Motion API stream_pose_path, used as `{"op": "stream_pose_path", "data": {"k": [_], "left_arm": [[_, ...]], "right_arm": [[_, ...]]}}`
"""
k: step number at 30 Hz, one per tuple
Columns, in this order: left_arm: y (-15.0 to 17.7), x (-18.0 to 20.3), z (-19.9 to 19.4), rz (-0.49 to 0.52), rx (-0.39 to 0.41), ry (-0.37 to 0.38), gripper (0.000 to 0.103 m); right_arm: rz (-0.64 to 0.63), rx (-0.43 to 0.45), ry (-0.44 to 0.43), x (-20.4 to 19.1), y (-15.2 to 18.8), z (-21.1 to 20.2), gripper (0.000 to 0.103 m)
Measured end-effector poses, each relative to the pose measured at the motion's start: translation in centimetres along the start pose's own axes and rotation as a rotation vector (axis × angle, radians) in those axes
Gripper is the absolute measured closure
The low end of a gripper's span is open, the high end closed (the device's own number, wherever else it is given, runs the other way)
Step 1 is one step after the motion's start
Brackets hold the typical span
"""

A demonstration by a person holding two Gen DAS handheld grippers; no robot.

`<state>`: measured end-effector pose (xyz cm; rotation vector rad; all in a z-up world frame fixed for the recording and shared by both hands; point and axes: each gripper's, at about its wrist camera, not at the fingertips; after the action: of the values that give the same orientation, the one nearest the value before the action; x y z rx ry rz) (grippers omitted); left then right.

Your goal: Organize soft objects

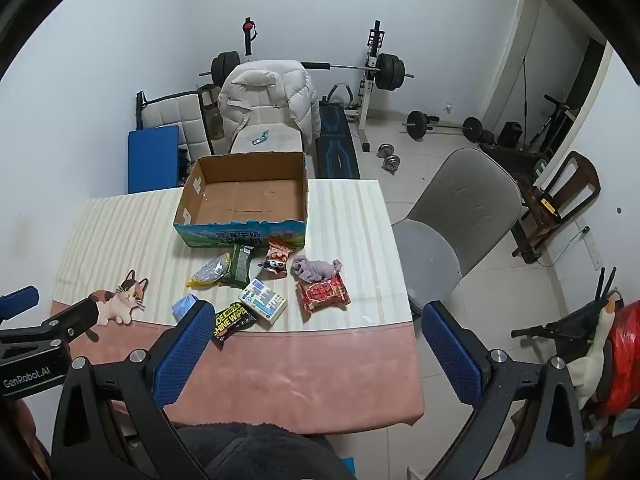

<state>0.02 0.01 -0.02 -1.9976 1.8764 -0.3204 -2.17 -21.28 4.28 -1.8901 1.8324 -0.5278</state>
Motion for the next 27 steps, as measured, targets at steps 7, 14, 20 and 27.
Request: {"op": "stream_pose_path", "data": {"k": [7, 14, 20, 27], "left_arm": [[-0.1, -0.1, 0.2, -0.002, 0.007, 0.001, 0.000], [0.4, 0.0, -0.2, -0.006, 0.012, -0.004, 0.000], [0.3, -0.1, -0.5, -0.007, 0.016, -0.001, 0.000], [-0.3, -0.2, -0.4, -0.015, 0.010, 0.010, 0.000]], "right_arm": [[-0.001, 0.014, 0.007, -0.2, 0.1, -0.4, 0.000], [-0.008, 0.017, -0.002, -1.2, -0.7, -1.1, 0.000], [-0.015, 0.024, -0.002, -0.8, -0.3, -0.8, 0.000], [-0.012, 0.025, 0.001, -0.8, -0.5, -0.9, 0.000]]}}
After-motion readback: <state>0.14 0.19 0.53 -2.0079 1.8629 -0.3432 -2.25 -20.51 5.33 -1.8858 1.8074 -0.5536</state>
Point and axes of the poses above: each gripper's, at about its wrist camera, not at the fingertips, and z roughly the way its jaws point, x to its right, y to its underside, and after that the axes turned 7 degrees about -y, right-handed
